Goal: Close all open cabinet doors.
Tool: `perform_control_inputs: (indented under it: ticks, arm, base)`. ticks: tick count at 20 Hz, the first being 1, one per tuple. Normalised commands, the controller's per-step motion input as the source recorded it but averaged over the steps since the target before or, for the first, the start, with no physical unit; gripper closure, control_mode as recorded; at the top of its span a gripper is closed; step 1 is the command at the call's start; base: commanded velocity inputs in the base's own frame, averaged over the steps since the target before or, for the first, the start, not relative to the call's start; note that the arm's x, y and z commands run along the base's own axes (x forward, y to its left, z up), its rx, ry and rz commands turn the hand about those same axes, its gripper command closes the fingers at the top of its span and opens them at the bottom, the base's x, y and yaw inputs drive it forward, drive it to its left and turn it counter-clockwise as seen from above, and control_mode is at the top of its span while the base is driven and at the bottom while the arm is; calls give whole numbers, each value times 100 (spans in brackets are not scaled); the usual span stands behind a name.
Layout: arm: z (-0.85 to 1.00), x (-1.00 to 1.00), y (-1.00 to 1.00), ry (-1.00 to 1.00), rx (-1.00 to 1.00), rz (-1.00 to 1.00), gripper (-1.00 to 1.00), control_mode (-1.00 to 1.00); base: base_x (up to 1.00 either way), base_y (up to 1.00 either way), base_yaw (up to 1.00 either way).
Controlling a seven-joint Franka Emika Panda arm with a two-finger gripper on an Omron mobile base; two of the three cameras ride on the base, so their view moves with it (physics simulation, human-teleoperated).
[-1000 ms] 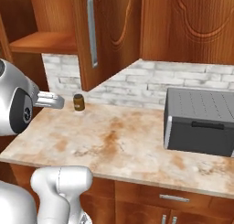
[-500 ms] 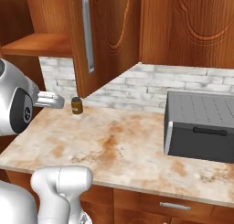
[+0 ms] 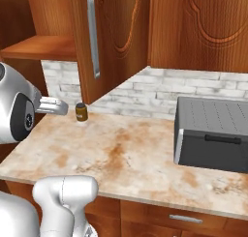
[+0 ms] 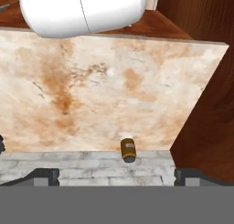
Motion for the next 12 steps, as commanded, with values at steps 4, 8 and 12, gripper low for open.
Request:
perform_control_inputs:
  ticks: [4, 8, 12]
  arm:
    - [0, 0, 0, 0, 0, 0, -100, 100]
    - [0, 0, 0, 0, 0, 0, -100, 100]
    - [-1, -5, 4, -2, -3, 0, -100, -100]
  base:
    - [46, 13, 0]
    - [44, 13, 0]
    - [9, 9, 0]
